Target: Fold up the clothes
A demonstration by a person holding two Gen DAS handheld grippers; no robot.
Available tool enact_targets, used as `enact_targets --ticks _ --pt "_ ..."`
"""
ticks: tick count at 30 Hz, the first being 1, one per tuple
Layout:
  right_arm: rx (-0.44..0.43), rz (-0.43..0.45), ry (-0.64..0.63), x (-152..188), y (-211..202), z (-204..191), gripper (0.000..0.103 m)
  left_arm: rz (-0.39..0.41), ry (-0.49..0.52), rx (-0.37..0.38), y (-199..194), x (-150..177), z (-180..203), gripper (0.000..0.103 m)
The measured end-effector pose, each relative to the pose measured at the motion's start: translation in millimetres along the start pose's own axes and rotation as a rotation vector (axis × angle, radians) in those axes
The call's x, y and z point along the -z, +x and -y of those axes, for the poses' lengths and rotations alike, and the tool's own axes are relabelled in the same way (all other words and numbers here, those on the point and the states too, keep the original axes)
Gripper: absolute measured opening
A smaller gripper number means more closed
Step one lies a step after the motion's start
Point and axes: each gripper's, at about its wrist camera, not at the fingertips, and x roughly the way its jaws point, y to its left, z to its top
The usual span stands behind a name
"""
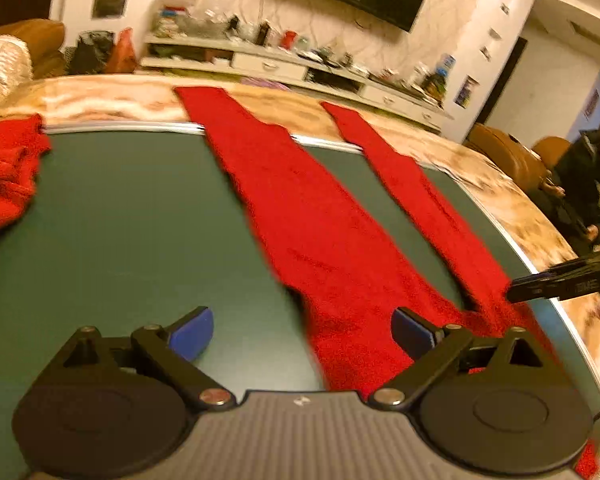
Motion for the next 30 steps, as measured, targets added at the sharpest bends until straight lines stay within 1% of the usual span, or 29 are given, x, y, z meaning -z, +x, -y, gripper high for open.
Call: enact_targets --ticks 2,5,7,10,14,17,20,23,25,27,28,30 --pt "0.023 -0.005 -0.023 7 -3 -3 0.039 -0.025 0.012 0.023 -1 7 22 0.099" --pt "0.056 -0.012 -0.057 18 -7 -6 0.039 -0.069 0.05 0.017 -1 20 52 0.099" --pt "0.079 -0.017 -0.08 26 -9 -9 0.039 -0.095 0.075 -0.004 1 28 66 0.099" --pt "0.109 -0.025 -0.103 33 -13 -13 0.039 -0.12 0.109 -0.086 2 38 81 0.098" --pt "0.152 -0.032 -0.09 34 -16 -20 0.041 -0.172 0.067 -0.13 -5 47 90 0.098" --pt "0.117 -0.042 -0.109 53 -32 -27 0.041 -0.186 0.083 -0.151 -22 56 108 0.098" --pt "0.06 -0.024 -0.088 83 -57 -39 0.041 -0.197 0.089 -0.152 -34 69 127 0.098" --pt "0.041 -0.035 -0.079 113 -66 -50 0.041 -0.228 0.08 -0.153 -38 85 143 0.098" --pt "0.055 -0.046 -0.099 136 -71 -58 0.041 -0.25 0.092 -0.169 -39 95 153 0.098" --pt "0.091 -0.041 -0.136 153 -77 -65 0.041 -0.291 0.115 -0.196 -38 105 160 0.098" --pt "0.098 -0.038 -0.136 158 -80 -64 0.041 -0.313 0.126 -0.211 -37 111 163 0.097" --pt "0.104 -0.034 -0.126 166 -85 -63 0.041 -0.316 0.17 -0.251 -37 120 168 0.097"
